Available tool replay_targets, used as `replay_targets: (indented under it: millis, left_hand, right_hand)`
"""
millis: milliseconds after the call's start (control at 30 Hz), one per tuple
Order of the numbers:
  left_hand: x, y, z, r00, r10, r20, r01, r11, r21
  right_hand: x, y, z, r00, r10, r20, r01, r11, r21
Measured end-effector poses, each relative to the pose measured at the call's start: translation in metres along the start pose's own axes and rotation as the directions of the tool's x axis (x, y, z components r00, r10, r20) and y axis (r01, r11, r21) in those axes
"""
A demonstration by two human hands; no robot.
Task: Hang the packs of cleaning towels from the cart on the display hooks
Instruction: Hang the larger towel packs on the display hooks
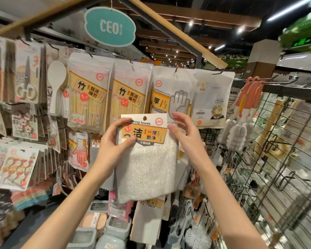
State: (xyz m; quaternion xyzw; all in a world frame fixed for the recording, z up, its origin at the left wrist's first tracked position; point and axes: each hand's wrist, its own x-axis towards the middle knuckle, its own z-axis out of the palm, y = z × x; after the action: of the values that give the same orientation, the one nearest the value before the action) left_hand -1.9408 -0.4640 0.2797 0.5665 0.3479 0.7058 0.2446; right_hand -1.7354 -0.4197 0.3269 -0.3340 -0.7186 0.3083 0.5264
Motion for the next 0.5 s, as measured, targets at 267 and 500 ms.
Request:
replay_targets:
  millis: [267,500]
  left_hand:
    - [-0.003,0.004,0.006,1.000,-0.007,0.003,0.007,0.999,-0.039]
    - [-0.004,0.004,0.011,1.000,-0.005,-0.003,0.005,1.000,-0.019]
  right_hand:
    - [-0.005,-0.004,0.009,0.997,-0.059,0.041,0.061,0.997,-0.049]
    - [-0.007,0.003,0.012,0.997,-0.080,-0.010,0.079,0.995,-0.058]
